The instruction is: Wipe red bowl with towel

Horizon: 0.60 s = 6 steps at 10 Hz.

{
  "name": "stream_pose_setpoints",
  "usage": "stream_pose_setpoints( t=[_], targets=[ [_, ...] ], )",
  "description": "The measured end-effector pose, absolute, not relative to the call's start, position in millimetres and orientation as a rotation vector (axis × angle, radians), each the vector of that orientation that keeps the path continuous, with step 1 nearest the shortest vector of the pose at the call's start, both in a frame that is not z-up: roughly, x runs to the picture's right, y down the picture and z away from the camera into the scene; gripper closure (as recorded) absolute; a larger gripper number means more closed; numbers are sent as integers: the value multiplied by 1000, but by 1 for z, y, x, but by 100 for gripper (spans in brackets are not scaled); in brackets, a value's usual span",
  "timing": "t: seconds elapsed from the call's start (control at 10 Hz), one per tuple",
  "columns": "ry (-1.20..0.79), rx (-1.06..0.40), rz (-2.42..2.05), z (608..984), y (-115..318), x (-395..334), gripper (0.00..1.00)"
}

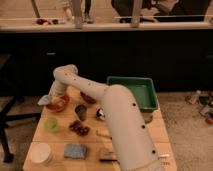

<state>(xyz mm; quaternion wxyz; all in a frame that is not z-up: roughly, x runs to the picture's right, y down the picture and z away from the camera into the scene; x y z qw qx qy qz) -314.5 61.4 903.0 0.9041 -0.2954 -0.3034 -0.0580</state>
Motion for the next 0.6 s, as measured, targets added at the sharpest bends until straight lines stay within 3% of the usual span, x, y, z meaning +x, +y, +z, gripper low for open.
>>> stream_pose_setpoints(
  t=[0.3, 0.6],
  targets=[
    [-602, -604, -88, 889, 64, -277, 100],
    [-589, -606, -77, 899, 59, -274, 100]
  ],
)
